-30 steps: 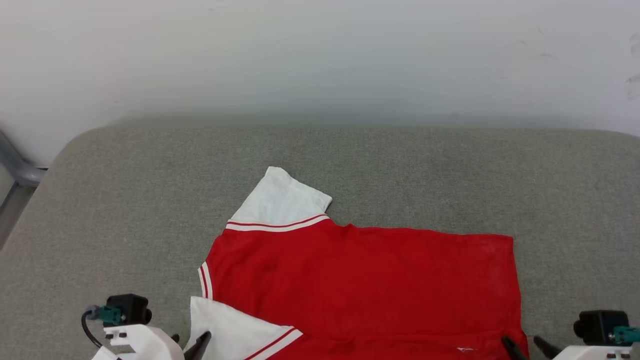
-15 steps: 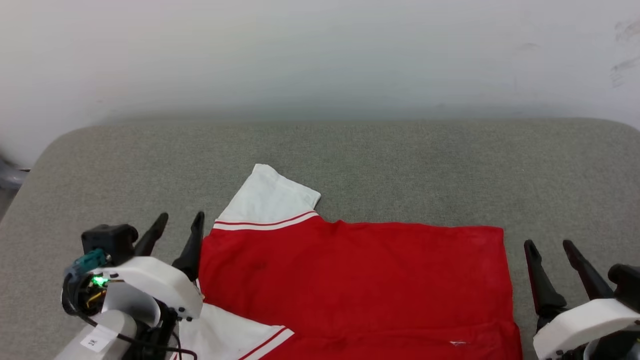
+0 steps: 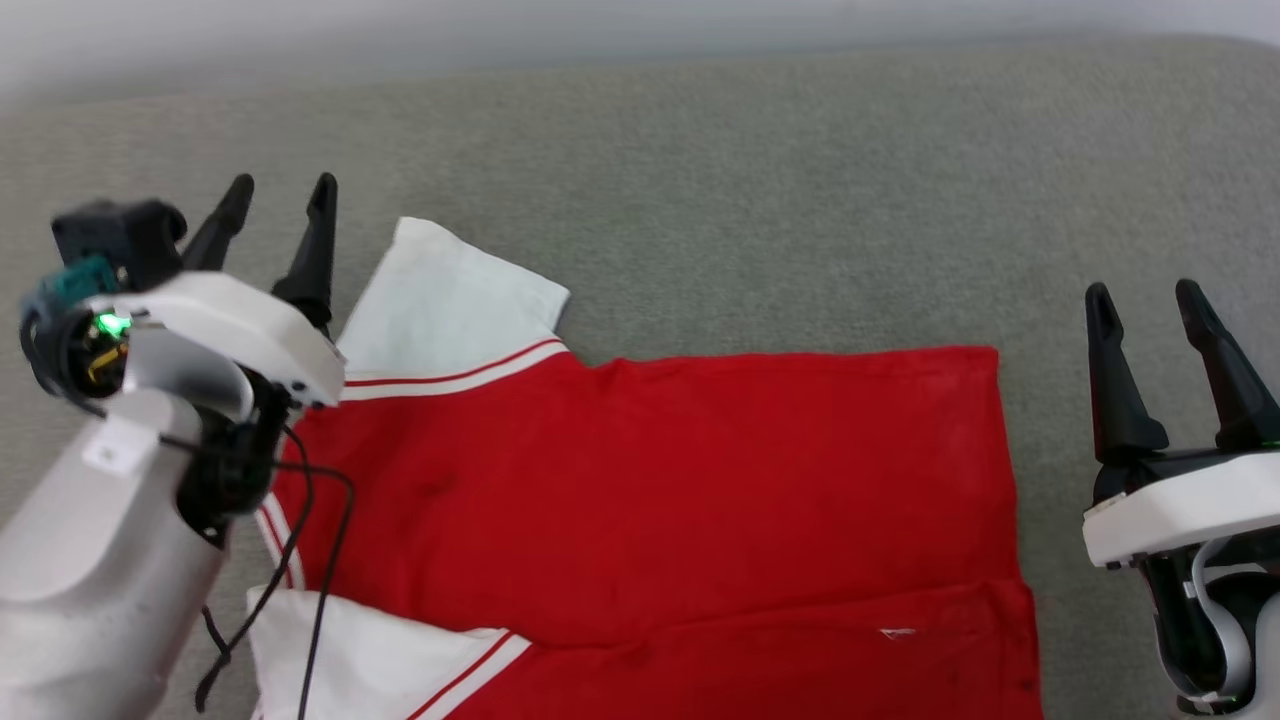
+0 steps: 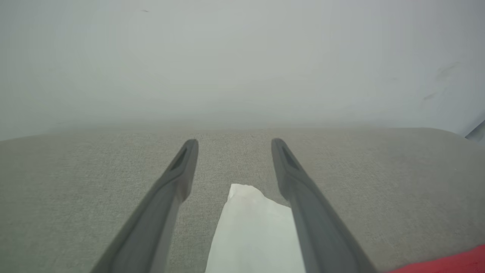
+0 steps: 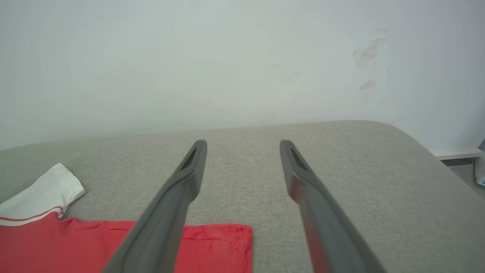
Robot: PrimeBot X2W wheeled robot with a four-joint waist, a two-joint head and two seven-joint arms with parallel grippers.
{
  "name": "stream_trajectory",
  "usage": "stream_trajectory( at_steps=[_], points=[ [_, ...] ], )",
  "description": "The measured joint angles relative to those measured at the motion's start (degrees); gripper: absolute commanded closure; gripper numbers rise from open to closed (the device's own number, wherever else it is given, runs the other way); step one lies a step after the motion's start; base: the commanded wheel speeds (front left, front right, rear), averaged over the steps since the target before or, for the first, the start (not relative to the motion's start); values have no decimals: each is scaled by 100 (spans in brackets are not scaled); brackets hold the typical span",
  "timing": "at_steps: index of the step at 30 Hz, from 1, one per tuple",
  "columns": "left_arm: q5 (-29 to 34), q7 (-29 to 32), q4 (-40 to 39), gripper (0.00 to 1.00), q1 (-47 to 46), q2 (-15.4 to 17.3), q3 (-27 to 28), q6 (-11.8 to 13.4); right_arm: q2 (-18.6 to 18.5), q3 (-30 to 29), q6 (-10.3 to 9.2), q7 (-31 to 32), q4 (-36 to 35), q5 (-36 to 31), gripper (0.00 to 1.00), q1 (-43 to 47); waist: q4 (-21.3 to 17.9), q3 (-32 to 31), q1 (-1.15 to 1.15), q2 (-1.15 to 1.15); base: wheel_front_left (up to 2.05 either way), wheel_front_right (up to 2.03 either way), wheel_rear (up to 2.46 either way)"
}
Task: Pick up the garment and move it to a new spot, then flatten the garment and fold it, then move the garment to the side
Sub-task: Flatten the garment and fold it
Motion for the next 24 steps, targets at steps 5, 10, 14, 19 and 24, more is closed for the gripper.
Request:
stream_trajectory(
  at_steps=[5,10,14,19,24],
  points=[
    [-178,801,751,0,-711,172,-167,-642,22,66,0,-92,164,32,0,-129,-351,295,0,0,0,0,0],
    [-535,2167,1411,0,-1156,369,-414,-1177,36,103,0,-197,358,137,0,-132,-676,493,0,0,0,0,0],
    [-765,3006,1768,0,-1473,581,-452,-1306,37,156,0,-279,492,305,0,-137,-876,655,0,0,0,0,0],
    [-957,3854,2050,0,-1590,723,-575,-1367,41,207,0,-393,684,447,0,-153,-1089,853,-1,0,0,0,0],
    [-1133,4540,2117,82,-1780,845,-620,-1368,40,256,-1,-401,842,637,0,-176,-1215,1007,-2,0,0,0,0]
  ],
)
